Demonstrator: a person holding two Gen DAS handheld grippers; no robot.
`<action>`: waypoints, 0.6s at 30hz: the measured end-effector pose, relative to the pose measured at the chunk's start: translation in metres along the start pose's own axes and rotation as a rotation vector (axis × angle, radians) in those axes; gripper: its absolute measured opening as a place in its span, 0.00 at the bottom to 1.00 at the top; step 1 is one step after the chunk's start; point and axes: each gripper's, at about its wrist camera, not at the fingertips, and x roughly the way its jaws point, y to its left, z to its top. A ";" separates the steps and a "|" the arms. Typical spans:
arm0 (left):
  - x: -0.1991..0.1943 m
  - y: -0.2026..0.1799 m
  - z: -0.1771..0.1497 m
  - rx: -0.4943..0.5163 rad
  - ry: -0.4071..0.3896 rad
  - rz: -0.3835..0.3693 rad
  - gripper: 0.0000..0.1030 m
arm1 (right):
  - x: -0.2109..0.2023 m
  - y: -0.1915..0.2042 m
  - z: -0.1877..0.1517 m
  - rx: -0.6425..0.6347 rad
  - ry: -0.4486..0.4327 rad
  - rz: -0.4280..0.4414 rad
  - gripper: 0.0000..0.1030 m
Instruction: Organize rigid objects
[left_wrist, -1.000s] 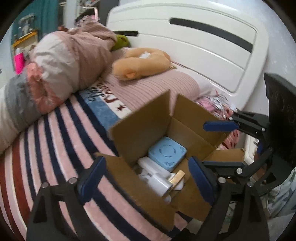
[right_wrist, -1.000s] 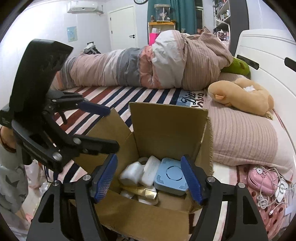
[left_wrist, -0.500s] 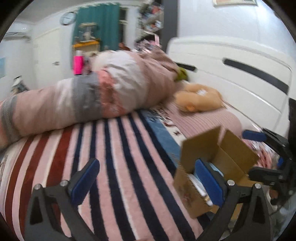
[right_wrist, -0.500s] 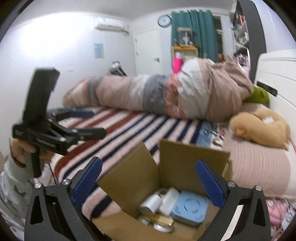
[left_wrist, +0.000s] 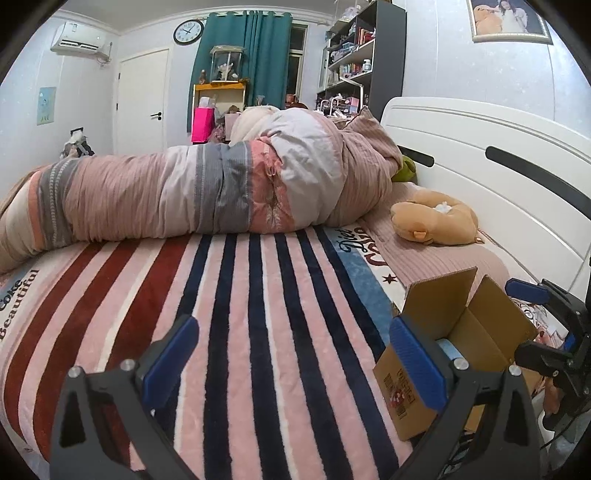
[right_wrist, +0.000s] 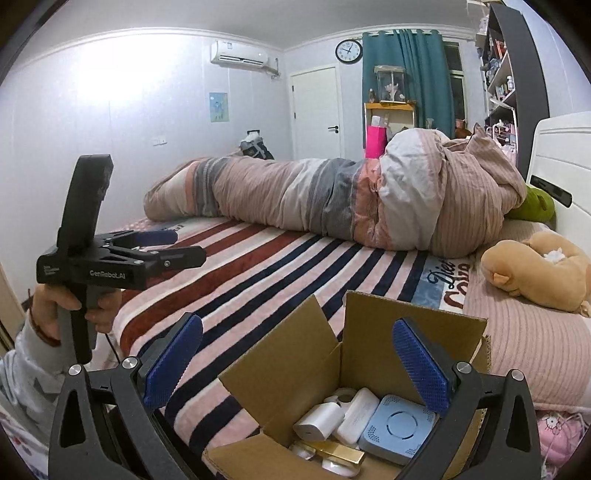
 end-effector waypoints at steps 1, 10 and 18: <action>0.000 0.000 0.000 0.003 -0.001 0.004 0.99 | 0.000 0.000 0.000 0.003 -0.001 -0.001 1.00; -0.003 -0.002 -0.002 0.009 -0.004 0.015 0.99 | -0.003 -0.003 0.002 0.018 -0.013 -0.004 1.00; -0.005 -0.005 -0.001 0.015 -0.010 0.019 0.99 | -0.005 -0.005 0.001 0.020 -0.013 -0.006 1.00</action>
